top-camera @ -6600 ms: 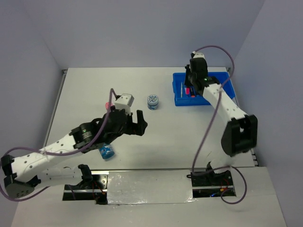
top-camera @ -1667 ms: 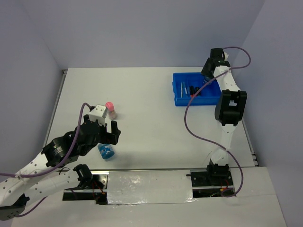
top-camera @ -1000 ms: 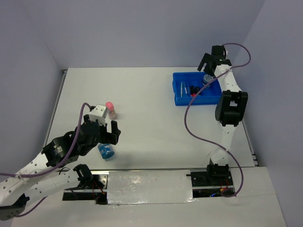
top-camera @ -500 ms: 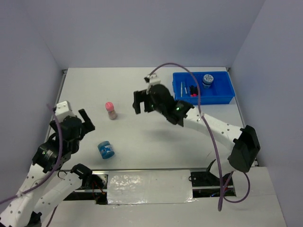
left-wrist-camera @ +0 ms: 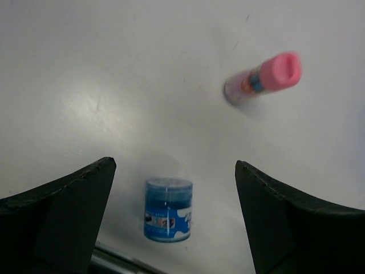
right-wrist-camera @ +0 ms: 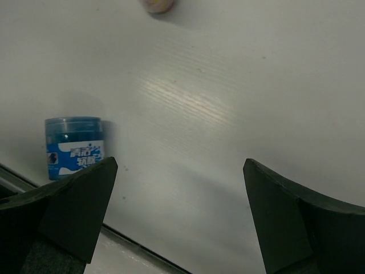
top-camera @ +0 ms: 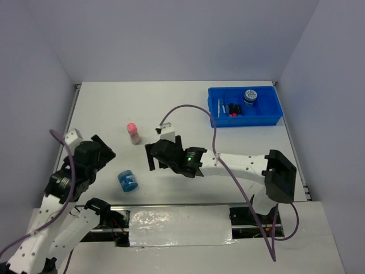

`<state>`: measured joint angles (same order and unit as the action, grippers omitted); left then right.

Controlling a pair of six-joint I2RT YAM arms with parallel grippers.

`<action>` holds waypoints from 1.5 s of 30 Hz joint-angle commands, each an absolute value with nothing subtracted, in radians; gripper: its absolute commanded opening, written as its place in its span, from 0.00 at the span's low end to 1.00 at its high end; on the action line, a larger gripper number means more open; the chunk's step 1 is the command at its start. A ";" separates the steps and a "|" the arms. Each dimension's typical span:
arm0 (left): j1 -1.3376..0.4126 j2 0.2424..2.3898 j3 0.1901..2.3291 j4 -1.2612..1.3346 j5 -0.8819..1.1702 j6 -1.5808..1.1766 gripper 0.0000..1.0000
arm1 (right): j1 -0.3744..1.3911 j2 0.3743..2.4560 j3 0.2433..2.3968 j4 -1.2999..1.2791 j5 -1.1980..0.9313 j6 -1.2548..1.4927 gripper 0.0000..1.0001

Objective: Sort the stationery into containers
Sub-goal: Pick up the stationery from the center of the board.

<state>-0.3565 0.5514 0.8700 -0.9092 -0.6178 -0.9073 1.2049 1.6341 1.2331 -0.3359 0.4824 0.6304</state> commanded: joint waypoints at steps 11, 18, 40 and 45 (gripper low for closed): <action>-0.604 0.770 0.684 -1.023 -0.442 -1.345 0.99 | 1.152 1.348 1.065 -0.411 0.594 0.680 1.00; -0.701 0.856 0.601 -0.982 -0.408 -1.417 0.99 | 1.152 1.336 1.028 -0.377 0.568 0.661 1.00; -0.749 0.917 0.472 -0.758 -0.466 -1.365 0.58 | 1.151 1.310 0.979 -0.339 0.540 0.624 1.00; -0.761 0.862 0.439 -0.597 -0.396 -1.194 0.00 | 1.112 1.272 0.933 -0.278 0.448 0.611 1.00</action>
